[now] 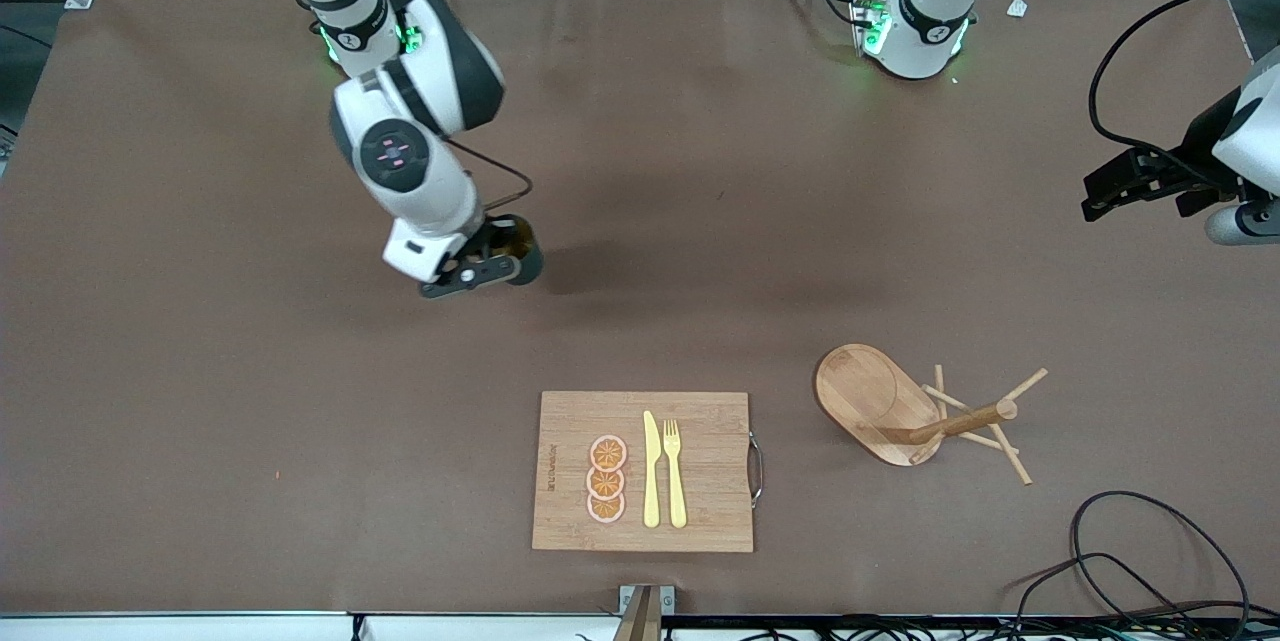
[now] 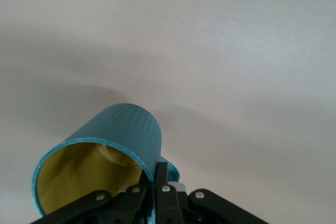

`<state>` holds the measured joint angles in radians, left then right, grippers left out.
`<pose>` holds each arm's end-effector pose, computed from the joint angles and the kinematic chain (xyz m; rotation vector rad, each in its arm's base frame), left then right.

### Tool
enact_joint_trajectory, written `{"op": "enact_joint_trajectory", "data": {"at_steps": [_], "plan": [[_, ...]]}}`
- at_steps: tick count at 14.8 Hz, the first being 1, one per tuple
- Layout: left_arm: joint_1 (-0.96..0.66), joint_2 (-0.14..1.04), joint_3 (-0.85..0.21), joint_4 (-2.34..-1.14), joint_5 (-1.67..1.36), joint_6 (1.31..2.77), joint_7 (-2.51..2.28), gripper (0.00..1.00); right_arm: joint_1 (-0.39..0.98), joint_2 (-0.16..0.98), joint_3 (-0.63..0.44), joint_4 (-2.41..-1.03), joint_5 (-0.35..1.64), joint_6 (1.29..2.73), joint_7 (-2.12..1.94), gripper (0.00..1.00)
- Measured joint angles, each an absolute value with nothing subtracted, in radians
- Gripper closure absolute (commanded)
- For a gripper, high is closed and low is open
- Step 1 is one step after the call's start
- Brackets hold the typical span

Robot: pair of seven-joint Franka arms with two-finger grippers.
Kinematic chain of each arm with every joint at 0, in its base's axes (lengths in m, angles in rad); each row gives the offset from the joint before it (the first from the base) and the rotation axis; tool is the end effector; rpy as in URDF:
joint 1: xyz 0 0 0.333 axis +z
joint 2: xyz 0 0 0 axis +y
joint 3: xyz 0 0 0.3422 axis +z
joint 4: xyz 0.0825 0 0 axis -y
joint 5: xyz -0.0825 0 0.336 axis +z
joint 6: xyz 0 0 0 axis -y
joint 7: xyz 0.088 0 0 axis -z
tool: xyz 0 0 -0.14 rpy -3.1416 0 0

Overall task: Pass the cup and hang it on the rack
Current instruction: 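Lift the mug with the right gripper while the left gripper approaches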

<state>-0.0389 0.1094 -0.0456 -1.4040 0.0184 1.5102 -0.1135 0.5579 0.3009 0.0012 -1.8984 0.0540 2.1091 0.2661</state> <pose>0.5360 -0.0411 0.6256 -3.1276 -0.0475 0.0027 0.4858 0.3087 0.3573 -3.1051 -0.4110 0.1580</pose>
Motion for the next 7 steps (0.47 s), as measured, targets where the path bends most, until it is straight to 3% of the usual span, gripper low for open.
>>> {"op": "enact_joint_trajectory", "data": {"at_steps": [7], "plan": [[-0.008, 0.151, -0.039, -1.410, 0.012, 1.515, -0.041, 0.00, 0.704, 0.564, -0.001, -1.644, 0.053, 2.151, 0.467, 1.00]]}}
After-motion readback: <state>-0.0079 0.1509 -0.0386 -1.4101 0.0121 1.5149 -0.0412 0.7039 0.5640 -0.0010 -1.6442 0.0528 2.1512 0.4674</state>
